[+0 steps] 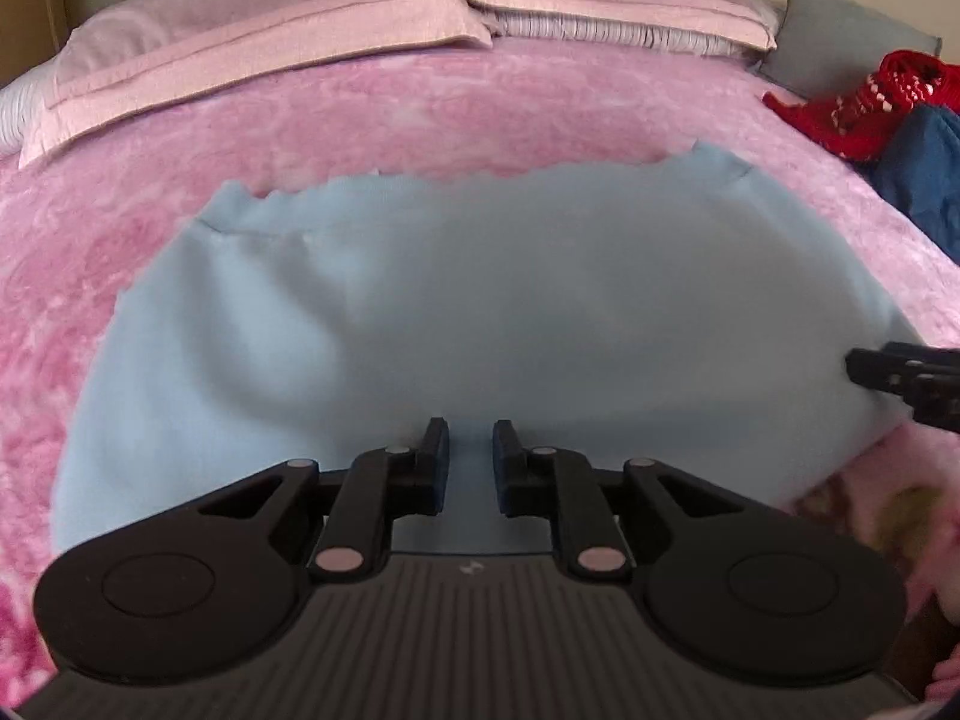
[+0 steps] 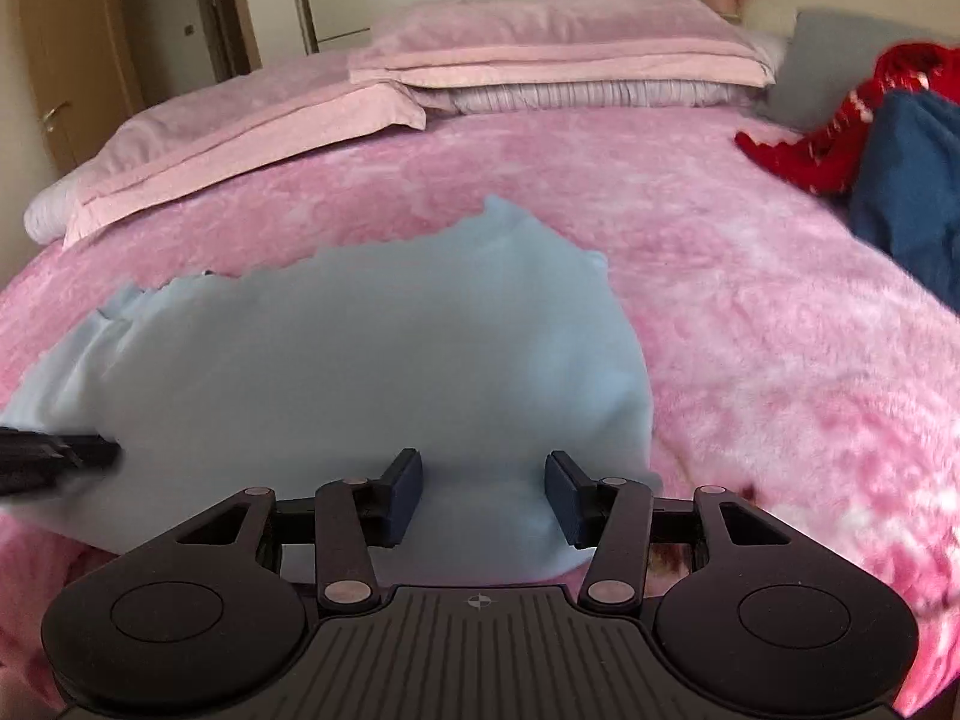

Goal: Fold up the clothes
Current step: 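Move both open grippers to the sides of the folded sweatshirt, then grasp the sweatshirt edges with both grippers, then lift the held edges with both grippers and fold the sweatshirt over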

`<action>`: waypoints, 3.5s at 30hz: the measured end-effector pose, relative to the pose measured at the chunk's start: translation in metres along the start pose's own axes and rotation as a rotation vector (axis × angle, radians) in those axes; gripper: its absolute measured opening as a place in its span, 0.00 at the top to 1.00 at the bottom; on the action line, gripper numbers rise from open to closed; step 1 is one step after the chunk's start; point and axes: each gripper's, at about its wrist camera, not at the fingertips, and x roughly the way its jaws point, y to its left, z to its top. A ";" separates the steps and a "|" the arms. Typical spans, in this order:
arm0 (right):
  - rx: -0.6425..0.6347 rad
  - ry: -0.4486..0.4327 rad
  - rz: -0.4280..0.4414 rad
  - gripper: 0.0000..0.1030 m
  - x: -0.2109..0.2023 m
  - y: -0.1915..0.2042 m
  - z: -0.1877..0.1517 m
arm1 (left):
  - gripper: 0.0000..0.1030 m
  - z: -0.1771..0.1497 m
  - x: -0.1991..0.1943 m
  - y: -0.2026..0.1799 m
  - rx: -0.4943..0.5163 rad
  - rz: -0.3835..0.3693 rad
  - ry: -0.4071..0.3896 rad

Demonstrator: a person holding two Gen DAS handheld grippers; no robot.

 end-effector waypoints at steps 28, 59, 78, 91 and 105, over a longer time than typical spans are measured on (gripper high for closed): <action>0.929 -0.078 0.241 0.47 0.009 -0.096 -0.017 | 0.89 -0.022 -0.034 0.128 -0.421 -0.051 -0.045; -0.942 -0.125 0.165 0.27 -0.015 0.237 -0.044 | 0.88 -0.051 -0.075 0.200 -0.724 -0.267 -0.112; 0.580 0.402 0.347 0.64 0.107 0.028 0.098 | 0.73 0.031 0.057 0.186 -0.790 -0.544 0.131; 0.270 0.406 0.406 0.64 0.109 0.082 0.102 | 0.94 0.042 0.019 0.214 -0.711 -0.540 0.007; -0.102 0.310 0.386 0.64 0.095 0.173 0.080 | 0.93 -0.002 0.024 0.261 -0.779 -0.412 0.030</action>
